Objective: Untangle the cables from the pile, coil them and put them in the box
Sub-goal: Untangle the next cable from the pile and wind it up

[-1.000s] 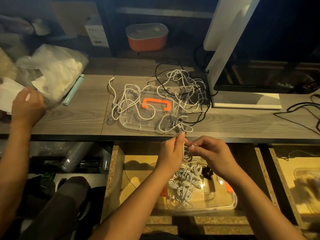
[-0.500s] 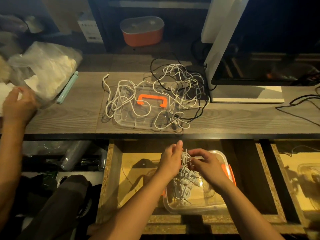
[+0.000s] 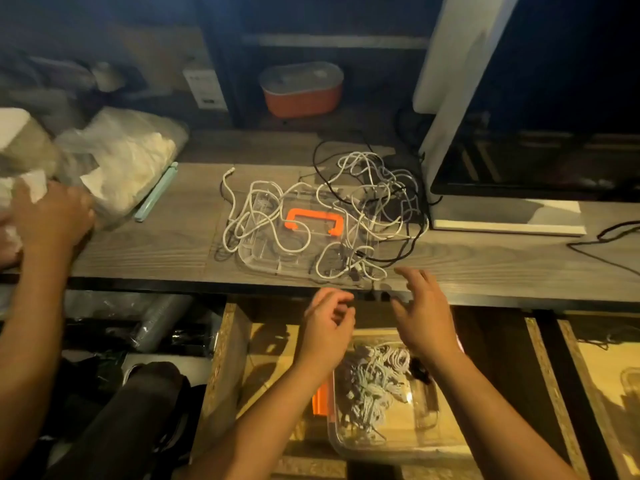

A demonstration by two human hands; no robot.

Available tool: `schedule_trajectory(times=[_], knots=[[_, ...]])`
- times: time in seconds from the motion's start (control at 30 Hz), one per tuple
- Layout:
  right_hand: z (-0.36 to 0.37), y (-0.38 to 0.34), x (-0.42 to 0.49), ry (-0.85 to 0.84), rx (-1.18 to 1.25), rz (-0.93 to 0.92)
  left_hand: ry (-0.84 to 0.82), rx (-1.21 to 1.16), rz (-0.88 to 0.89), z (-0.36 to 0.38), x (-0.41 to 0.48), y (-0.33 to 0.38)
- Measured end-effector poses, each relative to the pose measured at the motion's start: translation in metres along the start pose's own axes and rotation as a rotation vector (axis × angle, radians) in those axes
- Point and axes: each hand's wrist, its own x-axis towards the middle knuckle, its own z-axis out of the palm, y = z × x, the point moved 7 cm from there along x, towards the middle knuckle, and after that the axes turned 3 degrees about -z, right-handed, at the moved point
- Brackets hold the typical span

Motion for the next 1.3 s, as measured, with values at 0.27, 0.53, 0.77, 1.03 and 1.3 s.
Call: schedule_trajectory(times=[0.27,0.53,0.77,1.03,1.3], knots=[[0.022,-0.004,0.024,-0.065,-0.141,-0.222,-0.138,0.431,0.213,-0.012,0.047,0.032],[-0.015,-0.037,0.035,0.009,0.768,0.028,-0.140,0.160,0.229,0.015,0.043,0.057],[-0.036,-0.047,0.037,0.065,1.109,0.222,0.238,-0.113,0.048,-0.002,0.063,0.056],[-0.025,-0.025,0.039,-0.226,0.315,0.285,0.266,0.148,0.117,-0.003,0.089,0.062],[-0.043,-0.024,0.053,-0.238,-0.088,0.065,-0.023,0.311,0.040,-0.007,0.097,0.036]])
